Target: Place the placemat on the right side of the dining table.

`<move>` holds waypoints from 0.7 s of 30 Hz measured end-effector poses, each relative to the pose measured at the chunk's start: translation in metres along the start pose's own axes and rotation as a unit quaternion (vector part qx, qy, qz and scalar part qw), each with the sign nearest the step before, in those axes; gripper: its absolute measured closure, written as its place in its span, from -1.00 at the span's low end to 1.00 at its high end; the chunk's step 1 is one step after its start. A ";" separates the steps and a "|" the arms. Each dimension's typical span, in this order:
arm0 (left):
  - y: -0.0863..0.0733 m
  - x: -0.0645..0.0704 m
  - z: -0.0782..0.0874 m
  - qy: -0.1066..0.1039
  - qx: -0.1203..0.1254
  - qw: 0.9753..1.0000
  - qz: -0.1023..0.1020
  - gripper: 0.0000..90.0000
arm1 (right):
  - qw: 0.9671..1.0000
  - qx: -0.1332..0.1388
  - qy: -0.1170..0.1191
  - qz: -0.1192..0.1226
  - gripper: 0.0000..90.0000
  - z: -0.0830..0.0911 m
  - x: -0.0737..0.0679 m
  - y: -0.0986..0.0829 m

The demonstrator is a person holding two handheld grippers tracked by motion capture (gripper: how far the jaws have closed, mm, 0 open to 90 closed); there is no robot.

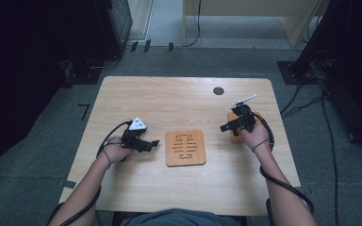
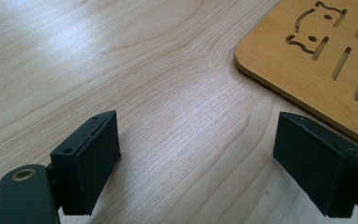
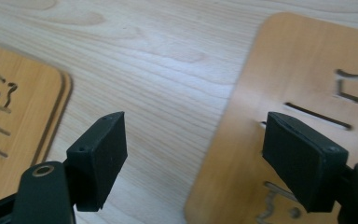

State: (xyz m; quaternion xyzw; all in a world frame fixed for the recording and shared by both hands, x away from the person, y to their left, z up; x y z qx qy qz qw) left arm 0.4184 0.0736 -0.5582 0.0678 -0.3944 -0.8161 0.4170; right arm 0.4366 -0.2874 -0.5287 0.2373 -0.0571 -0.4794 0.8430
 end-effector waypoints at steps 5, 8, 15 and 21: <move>0.000 0.000 0.000 0.000 0.000 1.000 0.001 -0.70 | 1.000 -0.007 0.011 0.024 -0.51 -0.006 -0.016 0.003; 0.000 0.000 0.000 0.000 0.000 1.000 0.000 -0.70 | 0.999 -0.010 0.015 0.030 -0.51 -0.009 -0.022 0.004; 0.000 0.000 0.000 0.001 0.000 1.000 0.000 -0.70 | 0.999 -0.005 0.028 0.042 -0.51 -0.017 -0.036 0.007; 0.000 0.000 0.000 0.001 0.000 1.000 -0.001 -0.70 | 0.998 -0.008 0.030 0.059 -0.51 -0.022 -0.049 0.010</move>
Point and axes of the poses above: each handheld gripper's, and its own axes: z roughly backward along the jaws, y roughly out of its top, x roughly to its right, the point moved 6 cm from there along -z, roughly forward along the jaws, and after that the axes turned 14 degrees about z, right-handed, at the moved point
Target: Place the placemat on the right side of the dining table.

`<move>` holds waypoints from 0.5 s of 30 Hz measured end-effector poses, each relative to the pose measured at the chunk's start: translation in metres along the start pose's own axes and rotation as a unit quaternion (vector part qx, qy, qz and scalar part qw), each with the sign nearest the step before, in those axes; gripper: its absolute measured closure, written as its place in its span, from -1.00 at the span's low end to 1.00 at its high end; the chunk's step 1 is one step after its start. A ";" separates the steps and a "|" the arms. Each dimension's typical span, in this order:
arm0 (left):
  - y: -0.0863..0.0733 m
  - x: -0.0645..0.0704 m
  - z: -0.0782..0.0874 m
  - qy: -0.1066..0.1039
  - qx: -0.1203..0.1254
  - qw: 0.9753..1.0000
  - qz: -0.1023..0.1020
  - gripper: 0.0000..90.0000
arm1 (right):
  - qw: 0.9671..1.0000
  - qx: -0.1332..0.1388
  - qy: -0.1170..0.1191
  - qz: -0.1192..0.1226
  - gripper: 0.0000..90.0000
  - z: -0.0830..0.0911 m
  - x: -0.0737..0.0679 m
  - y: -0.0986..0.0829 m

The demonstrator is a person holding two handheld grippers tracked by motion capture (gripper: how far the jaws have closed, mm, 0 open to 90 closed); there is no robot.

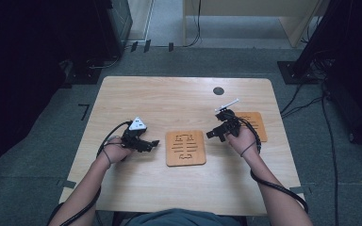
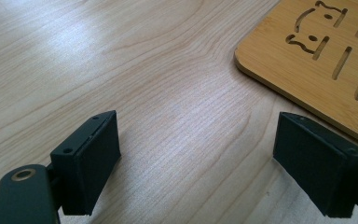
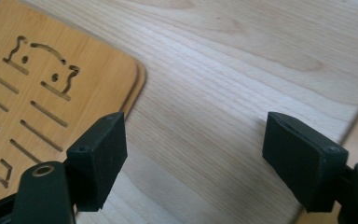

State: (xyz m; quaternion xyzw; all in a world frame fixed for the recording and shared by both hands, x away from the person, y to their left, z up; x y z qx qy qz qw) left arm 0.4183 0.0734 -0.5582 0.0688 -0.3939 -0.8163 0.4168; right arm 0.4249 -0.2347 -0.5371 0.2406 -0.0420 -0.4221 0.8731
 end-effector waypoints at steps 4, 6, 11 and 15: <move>0.000 0.000 0.000 0.000 0.001 1.000 0.001 -0.70 | 1.000 -0.002 0.003 0.011 -0.51 -0.003 -0.008 0.002; 0.000 0.000 0.000 0.000 0.000 1.000 0.000 -0.70 | 1.000 -0.005 0.006 0.013 -0.51 -0.005 -0.011 0.003; 0.000 0.000 0.000 0.000 0.001 1.000 0.001 -0.70 | 1.000 -0.011 0.005 0.027 -0.54 -0.009 -0.016 0.003; 0.000 0.000 0.000 0.001 0.001 1.000 0.000 -0.70 | 0.999 -0.010 0.009 0.034 -0.62 -0.010 -0.017 0.003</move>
Point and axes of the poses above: each handheld gripper's, and its own axes: z roughly backward along the jaws, y roughly out of its top, x roughly to its right, the point moved 6 cm from there along -z, roughly forward along the jaws, and after that the axes turned 14 degrees about z, right-handed, at the moved point
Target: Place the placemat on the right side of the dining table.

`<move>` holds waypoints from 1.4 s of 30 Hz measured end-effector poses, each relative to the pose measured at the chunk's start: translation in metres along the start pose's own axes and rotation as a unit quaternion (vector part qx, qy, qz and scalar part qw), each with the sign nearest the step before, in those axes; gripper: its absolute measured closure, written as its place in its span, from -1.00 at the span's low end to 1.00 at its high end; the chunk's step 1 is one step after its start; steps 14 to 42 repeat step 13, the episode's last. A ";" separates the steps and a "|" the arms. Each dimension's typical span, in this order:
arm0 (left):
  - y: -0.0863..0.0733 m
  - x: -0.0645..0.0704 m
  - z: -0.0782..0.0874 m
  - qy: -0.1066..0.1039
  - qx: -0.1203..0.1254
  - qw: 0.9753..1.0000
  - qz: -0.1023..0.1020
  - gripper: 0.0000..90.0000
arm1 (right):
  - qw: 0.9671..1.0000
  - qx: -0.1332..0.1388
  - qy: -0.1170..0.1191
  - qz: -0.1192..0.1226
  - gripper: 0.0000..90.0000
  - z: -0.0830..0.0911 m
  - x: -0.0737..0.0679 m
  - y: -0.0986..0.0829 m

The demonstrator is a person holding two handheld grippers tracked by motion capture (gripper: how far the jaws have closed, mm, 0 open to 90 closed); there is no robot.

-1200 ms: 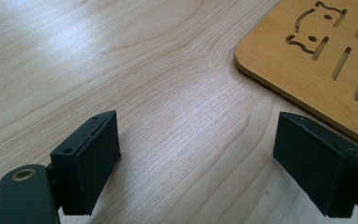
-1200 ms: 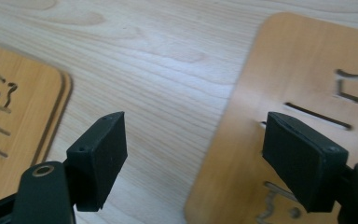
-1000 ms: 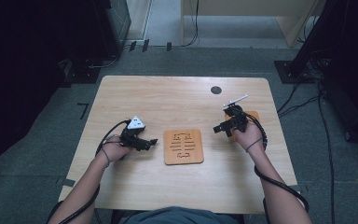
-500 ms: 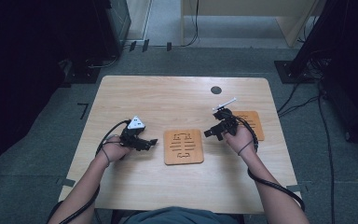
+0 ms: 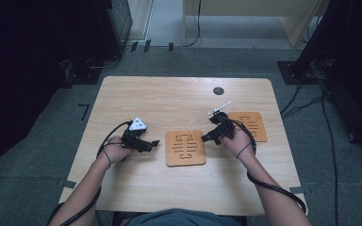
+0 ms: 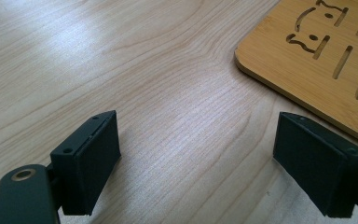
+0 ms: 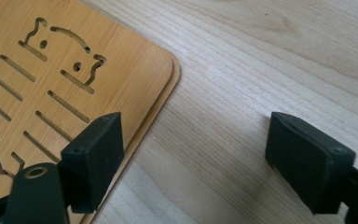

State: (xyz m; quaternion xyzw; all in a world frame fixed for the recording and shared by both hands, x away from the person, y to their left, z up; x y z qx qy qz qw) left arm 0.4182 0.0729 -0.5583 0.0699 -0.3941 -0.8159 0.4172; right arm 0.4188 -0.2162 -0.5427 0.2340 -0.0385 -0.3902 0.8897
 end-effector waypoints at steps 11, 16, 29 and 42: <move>0.000 0.000 0.000 0.003 -0.001 1.000 -0.003 -0.70 | 1.000 0.006 -0.004 0.024 -0.90 -0.004 -0.007 -0.002; 0.000 0.000 0.000 0.003 -0.001 1.000 -0.003 -0.70 | 0.999 0.021 0.014 0.032 -1.00 -0.006 -0.008 -0.003; 0.000 0.000 0.000 0.003 -0.001 1.000 -0.003 -0.70 | 0.999 0.021 0.014 0.032 -1.00 -0.006 -0.008 -0.003; 0.000 0.000 0.000 0.003 -0.001 1.000 -0.003 -0.70 | 0.999 0.021 0.014 0.032 -1.00 -0.006 -0.008 -0.003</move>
Point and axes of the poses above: each handheld gripper's, and its own axes: z roughly backward along the jaws, y roughly out of its top, x roughly to its right, the point moved 6 cm from there along -z, roughly forward along the jaws, and after that the axes turned 14 degrees about z, right-handed, at the moved point
